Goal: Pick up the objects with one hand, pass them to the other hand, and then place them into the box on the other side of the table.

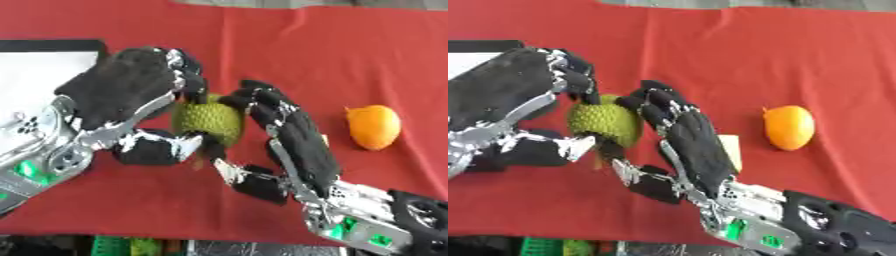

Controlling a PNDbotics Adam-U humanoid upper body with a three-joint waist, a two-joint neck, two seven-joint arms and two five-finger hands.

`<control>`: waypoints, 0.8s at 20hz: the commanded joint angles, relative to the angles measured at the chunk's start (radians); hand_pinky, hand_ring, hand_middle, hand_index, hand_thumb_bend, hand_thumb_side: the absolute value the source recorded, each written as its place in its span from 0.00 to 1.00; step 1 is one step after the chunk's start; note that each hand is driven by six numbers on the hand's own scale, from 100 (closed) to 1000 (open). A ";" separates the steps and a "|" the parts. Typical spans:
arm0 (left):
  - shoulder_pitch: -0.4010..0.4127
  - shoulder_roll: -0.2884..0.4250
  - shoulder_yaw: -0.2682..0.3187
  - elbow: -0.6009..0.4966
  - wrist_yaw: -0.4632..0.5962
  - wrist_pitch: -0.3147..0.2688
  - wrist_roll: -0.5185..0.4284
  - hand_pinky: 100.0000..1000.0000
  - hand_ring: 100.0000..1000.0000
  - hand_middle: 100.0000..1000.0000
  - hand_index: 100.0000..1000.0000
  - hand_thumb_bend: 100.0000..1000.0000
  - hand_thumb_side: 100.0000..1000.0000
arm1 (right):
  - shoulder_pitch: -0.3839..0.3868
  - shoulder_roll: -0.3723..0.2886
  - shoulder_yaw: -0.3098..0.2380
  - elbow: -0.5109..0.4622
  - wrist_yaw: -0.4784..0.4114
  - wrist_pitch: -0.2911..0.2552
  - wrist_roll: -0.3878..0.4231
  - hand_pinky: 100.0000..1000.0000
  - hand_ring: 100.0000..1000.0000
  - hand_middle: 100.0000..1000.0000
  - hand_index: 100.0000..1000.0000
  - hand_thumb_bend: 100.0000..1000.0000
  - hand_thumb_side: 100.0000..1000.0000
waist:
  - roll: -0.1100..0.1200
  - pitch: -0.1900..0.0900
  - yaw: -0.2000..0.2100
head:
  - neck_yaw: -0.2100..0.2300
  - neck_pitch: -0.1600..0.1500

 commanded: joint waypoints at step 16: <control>0.168 0.216 0.197 -0.012 0.040 0.013 0.157 0.35 0.38 0.38 0.44 0.00 0.14 | 0.007 -0.030 -0.015 -0.009 0.013 0.079 -0.005 0.48 0.89 0.74 0.82 0.32 0.31 | 0.004 -0.015 -0.008 | 0.051 -0.010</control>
